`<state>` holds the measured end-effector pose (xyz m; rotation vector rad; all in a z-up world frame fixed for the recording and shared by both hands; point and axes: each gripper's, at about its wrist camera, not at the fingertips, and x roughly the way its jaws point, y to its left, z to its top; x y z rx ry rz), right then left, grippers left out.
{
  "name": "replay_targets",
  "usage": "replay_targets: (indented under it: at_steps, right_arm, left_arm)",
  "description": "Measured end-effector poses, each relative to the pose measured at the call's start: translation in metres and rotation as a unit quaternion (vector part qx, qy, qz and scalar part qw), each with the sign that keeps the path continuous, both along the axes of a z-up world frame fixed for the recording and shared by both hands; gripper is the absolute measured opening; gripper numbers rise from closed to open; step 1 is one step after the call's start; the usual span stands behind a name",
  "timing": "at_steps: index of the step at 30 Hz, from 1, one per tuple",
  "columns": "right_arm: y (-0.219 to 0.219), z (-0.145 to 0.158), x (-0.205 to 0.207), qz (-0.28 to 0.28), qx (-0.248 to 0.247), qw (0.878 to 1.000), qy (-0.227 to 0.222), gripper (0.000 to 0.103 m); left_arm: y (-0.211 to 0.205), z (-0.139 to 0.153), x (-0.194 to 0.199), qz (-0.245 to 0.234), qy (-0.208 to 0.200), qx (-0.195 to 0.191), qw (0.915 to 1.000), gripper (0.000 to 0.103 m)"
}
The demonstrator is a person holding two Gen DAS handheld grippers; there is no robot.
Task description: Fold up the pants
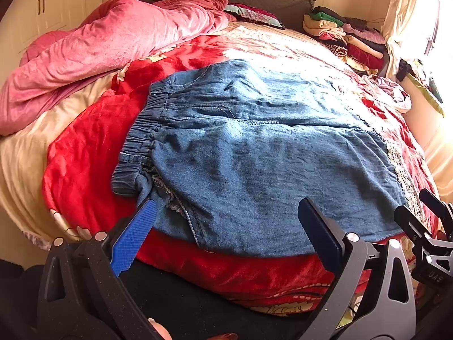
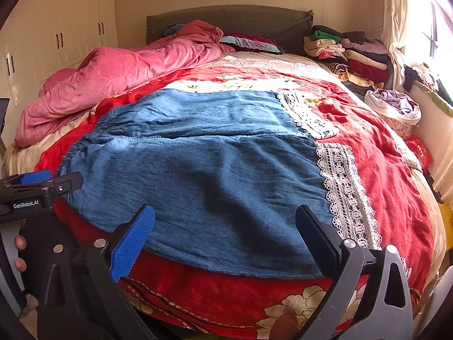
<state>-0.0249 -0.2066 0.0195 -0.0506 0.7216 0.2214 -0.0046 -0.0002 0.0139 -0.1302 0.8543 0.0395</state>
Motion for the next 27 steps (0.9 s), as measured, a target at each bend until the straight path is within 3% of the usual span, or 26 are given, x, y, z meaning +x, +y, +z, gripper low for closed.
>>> replay_targets:
  at_steps: [13, 27]
  right_arm:
    - [0.009, 0.005, 0.013, 0.012, -0.009, 1.0, 0.0, 0.099]
    - [0.044, 0.021, 0.1, 0.066, -0.015, 0.998, 0.007, 0.099]
  left_arm:
    - [0.004, -0.001, 0.008, 0.001, 0.0, 0.001, 1.0, 0.094]
    - [0.053, 0.001, 0.064, 0.034, 0.004, 0.006, 0.9994, 0.094]
